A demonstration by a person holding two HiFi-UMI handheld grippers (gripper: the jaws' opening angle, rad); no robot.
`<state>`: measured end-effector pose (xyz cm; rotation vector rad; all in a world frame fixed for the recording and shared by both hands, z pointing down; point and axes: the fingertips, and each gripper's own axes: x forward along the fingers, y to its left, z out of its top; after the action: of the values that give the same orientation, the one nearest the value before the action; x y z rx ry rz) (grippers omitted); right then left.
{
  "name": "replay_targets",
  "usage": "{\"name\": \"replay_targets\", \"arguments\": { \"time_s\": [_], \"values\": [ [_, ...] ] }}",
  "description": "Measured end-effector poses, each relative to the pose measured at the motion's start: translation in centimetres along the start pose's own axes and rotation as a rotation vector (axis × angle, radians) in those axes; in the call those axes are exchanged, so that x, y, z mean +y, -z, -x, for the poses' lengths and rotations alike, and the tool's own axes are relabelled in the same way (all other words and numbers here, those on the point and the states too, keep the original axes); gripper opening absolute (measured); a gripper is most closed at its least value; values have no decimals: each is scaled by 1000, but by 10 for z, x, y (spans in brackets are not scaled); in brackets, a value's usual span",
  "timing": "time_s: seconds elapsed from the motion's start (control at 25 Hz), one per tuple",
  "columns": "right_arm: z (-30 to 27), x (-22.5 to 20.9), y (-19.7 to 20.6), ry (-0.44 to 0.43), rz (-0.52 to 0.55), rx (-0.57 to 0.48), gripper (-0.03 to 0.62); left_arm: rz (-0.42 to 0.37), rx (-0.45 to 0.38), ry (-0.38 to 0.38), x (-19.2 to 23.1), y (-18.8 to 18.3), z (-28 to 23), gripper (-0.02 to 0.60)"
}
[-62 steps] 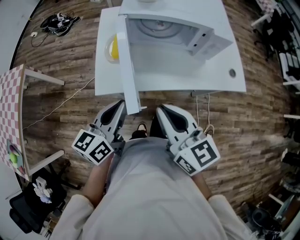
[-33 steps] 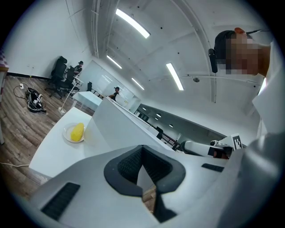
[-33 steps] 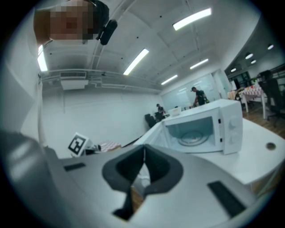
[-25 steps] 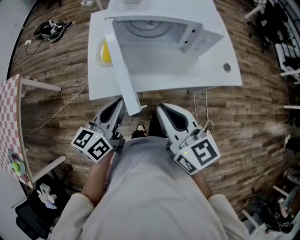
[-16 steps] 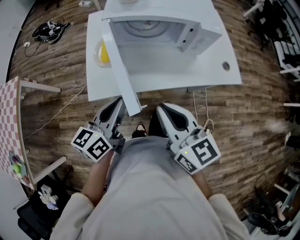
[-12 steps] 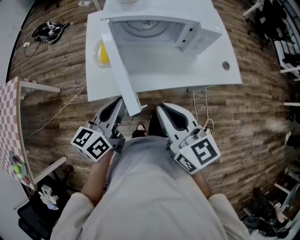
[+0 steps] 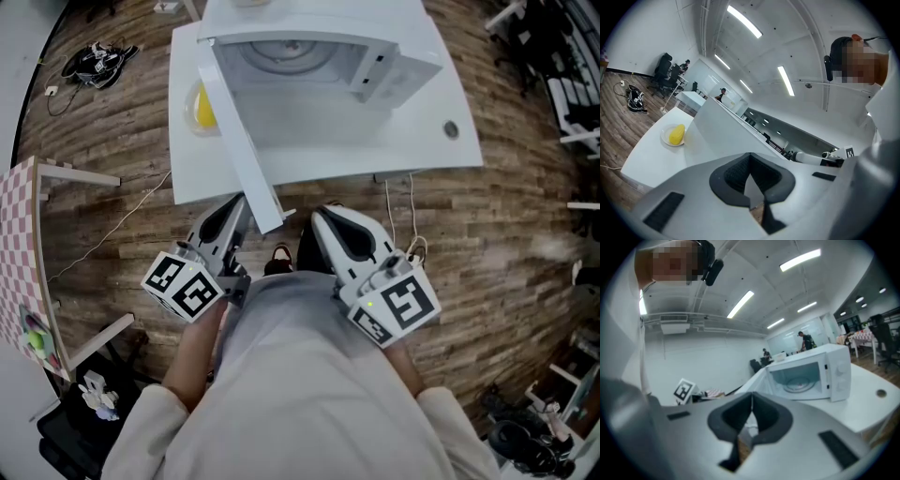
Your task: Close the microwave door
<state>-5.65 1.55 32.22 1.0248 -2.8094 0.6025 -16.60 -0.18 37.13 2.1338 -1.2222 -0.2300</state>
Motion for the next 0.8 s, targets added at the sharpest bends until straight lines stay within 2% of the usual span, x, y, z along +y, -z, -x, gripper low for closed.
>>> {"name": "replay_targets", "arguments": {
  "time_s": [0.8],
  "values": [
    [8,-11,-2,20,-7,-9,23,13,10,17,-6,3,-12,17]
  ]
}}
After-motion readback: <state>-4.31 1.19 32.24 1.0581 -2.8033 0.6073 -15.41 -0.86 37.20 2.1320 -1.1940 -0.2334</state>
